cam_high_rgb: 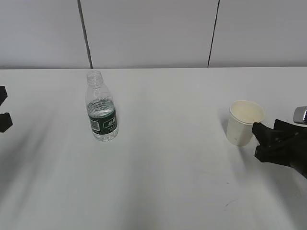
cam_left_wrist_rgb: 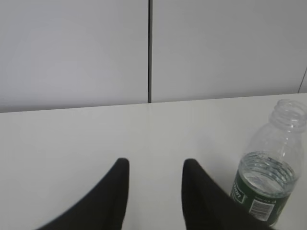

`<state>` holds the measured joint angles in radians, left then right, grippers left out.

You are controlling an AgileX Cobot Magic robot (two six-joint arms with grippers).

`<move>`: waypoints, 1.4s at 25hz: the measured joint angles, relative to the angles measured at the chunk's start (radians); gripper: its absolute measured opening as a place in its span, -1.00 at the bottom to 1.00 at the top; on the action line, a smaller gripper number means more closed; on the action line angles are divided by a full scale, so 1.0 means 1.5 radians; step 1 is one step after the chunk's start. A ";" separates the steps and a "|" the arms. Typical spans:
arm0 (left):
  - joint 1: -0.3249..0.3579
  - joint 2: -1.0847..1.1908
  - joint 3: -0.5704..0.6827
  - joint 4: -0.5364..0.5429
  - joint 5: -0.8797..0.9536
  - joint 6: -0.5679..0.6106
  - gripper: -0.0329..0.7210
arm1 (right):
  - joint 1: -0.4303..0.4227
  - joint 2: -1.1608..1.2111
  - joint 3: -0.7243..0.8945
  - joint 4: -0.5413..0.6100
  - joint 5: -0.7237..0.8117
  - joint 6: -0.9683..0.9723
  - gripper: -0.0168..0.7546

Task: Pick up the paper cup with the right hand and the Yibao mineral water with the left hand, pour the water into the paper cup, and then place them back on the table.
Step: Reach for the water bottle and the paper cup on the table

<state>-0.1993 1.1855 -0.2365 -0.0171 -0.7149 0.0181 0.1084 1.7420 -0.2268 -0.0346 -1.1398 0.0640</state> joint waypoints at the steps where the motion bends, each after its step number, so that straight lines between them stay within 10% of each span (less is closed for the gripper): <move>1: 0.000 0.000 0.000 0.000 -0.003 0.000 -0.27 | 0.000 0.003 0.000 0.000 -0.001 0.000 0.15; 18: 0.000 0.000 0.000 0.000 -0.010 0.000 -0.27 | 0.000 0.114 -0.005 -0.032 -0.004 0.002 0.16; 25: 0.000 0.000 0.000 0.000 -0.010 0.000 -0.27 | 0.000 0.115 -0.027 -0.036 -0.006 0.060 0.72; 35: 0.000 0.000 0.000 0.000 -0.010 0.000 -0.27 | 0.000 0.177 -0.089 -0.039 -0.007 0.063 0.78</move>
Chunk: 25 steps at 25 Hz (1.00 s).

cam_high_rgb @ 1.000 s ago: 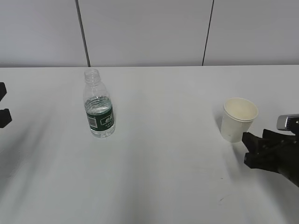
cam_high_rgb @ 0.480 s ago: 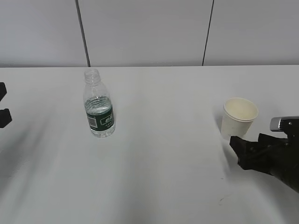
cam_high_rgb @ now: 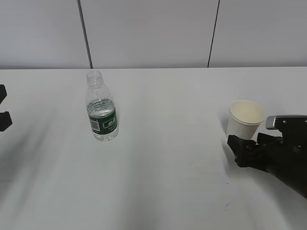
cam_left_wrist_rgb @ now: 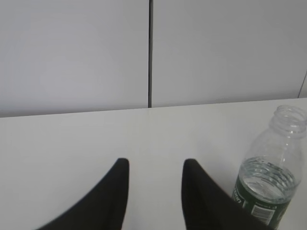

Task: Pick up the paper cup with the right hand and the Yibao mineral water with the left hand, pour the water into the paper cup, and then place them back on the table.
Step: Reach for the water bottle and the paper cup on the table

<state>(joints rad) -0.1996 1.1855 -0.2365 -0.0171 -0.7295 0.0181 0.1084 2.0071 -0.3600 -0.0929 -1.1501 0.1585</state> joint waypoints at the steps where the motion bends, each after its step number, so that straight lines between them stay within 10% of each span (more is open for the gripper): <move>1: 0.000 0.000 0.000 0.000 0.000 0.000 -0.27 | 0.000 0.008 -0.008 -0.002 0.000 0.000 0.78; 25: 0.000 0.000 0.000 0.000 0.000 0.000 -0.27 | 0.000 0.055 -0.111 0.026 0.000 -0.009 0.78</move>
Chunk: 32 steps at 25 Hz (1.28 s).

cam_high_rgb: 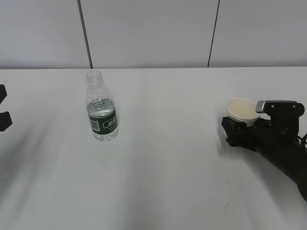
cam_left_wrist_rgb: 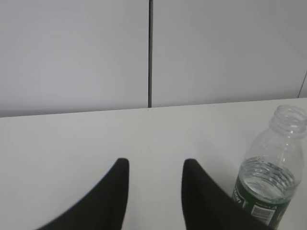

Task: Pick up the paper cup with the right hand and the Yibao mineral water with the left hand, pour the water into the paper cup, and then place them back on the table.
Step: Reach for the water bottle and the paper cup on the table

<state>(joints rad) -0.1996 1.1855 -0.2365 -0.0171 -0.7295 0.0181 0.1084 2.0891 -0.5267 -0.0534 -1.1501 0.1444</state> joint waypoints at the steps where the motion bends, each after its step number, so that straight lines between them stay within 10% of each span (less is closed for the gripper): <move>1: 0.000 0.000 0.000 0.000 0.000 0.000 -0.27 | 0.000 0.000 -0.005 -0.001 0.000 0.000 0.78; 21: 0.000 0.000 0.000 0.000 0.000 0.000 -0.27 | 0.000 0.058 -0.066 -0.021 0.000 -0.001 0.77; 32: 0.000 0.000 0.000 0.006 0.041 -0.029 -0.27 | 0.000 0.058 -0.067 -0.021 0.000 -0.001 0.37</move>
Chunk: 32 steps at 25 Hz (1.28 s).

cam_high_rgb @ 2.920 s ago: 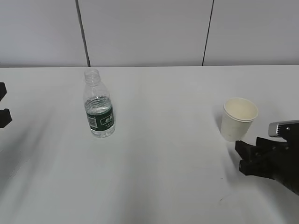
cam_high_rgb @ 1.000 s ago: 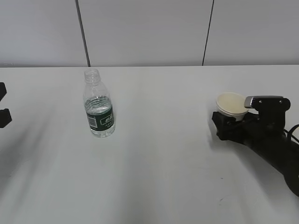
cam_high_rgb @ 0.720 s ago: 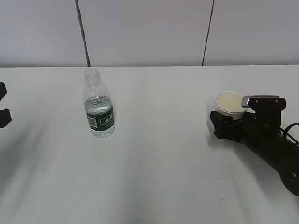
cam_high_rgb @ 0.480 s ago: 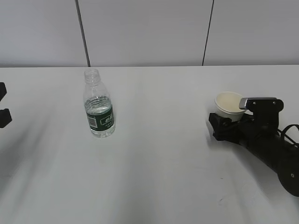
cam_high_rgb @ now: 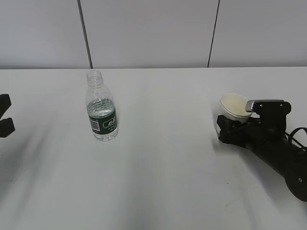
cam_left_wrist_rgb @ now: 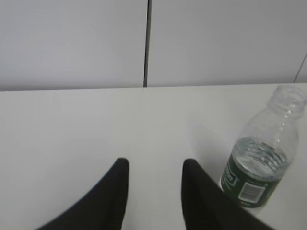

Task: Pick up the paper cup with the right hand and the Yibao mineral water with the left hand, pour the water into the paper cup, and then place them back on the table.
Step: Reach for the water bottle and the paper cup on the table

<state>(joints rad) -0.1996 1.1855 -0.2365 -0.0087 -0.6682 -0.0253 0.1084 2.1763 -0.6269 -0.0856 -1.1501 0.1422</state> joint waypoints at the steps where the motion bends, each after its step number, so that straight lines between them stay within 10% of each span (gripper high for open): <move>1: 0.000 0.000 0.000 0.010 0.010 -0.011 -0.27 | 0.000 0.000 0.000 0.000 0.000 0.000 0.36; 12: 0.000 0.132 -0.002 0.094 -0.131 -0.036 -0.25 | 0.000 0.000 -0.015 -0.142 0.000 -0.013 0.35; 22: 0.000 0.332 -0.013 0.206 -0.309 -0.036 0.52 | 0.000 0.000 -0.016 -0.213 0.000 -0.013 0.35; 32: 0.000 0.444 -0.095 0.266 -0.314 -0.054 0.61 | 0.000 0.000 -0.032 -0.311 0.000 -0.013 0.34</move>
<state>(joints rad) -0.1996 1.8522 -0.3790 0.3900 -1.1386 -0.1057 0.1084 2.1763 -0.6748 -0.5516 -1.1501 0.1227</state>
